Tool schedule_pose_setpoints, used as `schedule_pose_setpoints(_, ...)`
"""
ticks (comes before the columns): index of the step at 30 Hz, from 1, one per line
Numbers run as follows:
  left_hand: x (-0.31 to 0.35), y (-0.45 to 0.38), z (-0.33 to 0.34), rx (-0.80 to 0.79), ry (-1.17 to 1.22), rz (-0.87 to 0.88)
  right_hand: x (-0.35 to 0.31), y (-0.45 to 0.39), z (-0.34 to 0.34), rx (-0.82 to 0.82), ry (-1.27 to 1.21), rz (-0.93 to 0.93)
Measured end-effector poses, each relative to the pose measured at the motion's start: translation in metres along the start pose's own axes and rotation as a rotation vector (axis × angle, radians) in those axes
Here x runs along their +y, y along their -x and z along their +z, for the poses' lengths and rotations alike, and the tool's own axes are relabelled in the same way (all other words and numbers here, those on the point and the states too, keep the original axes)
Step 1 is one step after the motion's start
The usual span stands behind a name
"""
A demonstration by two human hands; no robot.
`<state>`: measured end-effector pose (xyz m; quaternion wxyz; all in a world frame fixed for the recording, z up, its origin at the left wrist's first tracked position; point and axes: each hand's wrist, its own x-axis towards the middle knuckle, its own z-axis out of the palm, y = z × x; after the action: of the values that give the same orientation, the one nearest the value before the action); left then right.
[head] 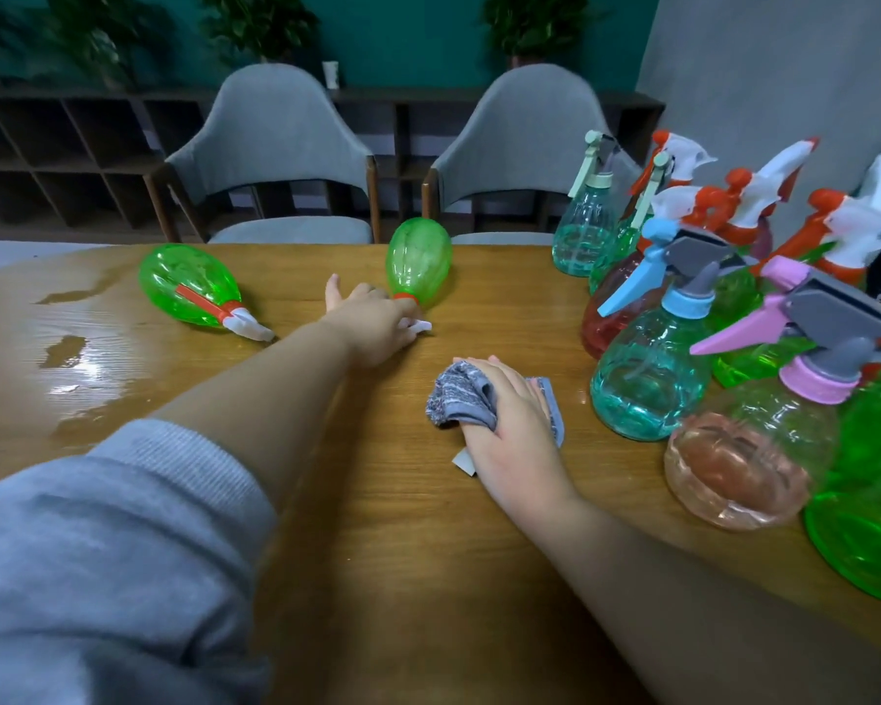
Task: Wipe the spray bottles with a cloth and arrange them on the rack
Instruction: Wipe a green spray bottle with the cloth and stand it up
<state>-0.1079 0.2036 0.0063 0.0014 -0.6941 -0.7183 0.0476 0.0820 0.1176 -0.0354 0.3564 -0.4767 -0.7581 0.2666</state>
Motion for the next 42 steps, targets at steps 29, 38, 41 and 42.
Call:
schedule_pose_setpoints(29,-0.042,0.174,-0.128,0.224,1.068,0.063,-0.076,0.008,-0.025,0.138,-1.595,0.798)
schedule_pose_setpoints(38,-0.024,0.188,-0.082,0.009,1.854,-0.029,-0.074,0.048,-0.025,0.043,-1.614,0.747)
schedule_pose_setpoints(41,0.004,0.191,-0.05,0.202,2.003,0.003,-0.077,0.057,-0.025,0.06,-1.633,0.764)
schedule_pose_setpoints(42,0.015,0.192,-0.039,0.255,1.998,0.001,-0.077,0.059,-0.024,0.068,-1.636,0.757)
